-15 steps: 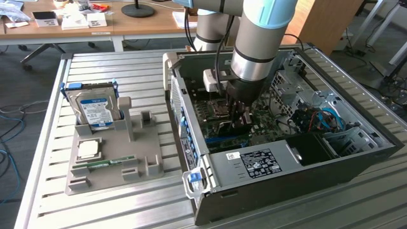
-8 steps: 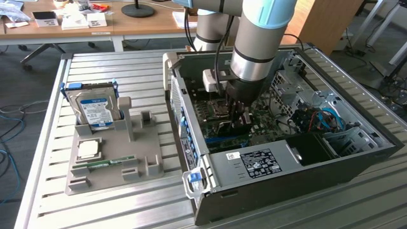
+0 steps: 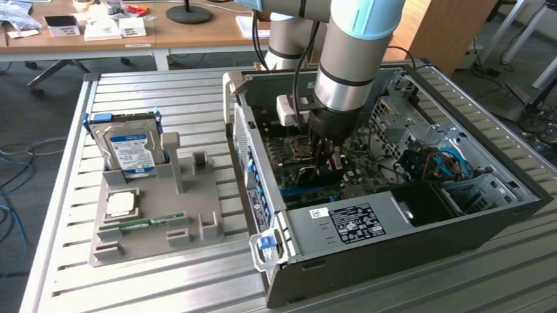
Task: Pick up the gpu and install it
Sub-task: 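Insert the gpu into the slot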
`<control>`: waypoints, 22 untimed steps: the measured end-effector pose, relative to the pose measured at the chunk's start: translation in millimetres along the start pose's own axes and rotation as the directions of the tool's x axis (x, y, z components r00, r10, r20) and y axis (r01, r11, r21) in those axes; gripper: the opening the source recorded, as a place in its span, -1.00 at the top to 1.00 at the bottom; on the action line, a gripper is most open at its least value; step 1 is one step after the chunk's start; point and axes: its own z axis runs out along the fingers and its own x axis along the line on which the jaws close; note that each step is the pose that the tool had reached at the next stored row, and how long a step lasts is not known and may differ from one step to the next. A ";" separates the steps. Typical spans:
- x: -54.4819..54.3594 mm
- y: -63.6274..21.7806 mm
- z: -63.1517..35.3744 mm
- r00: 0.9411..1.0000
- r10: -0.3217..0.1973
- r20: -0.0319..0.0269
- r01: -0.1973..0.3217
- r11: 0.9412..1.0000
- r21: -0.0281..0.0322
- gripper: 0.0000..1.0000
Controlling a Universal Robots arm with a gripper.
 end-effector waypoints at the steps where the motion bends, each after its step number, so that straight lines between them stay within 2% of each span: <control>1: 0.0 -0.2 0.1 1.000 0.000 0.000 0.000 1.000 0.000 0.47; 22: -0.1 -1.1 0.2 1.000 -0.031 0.001 0.031 1.000 -0.001 0.47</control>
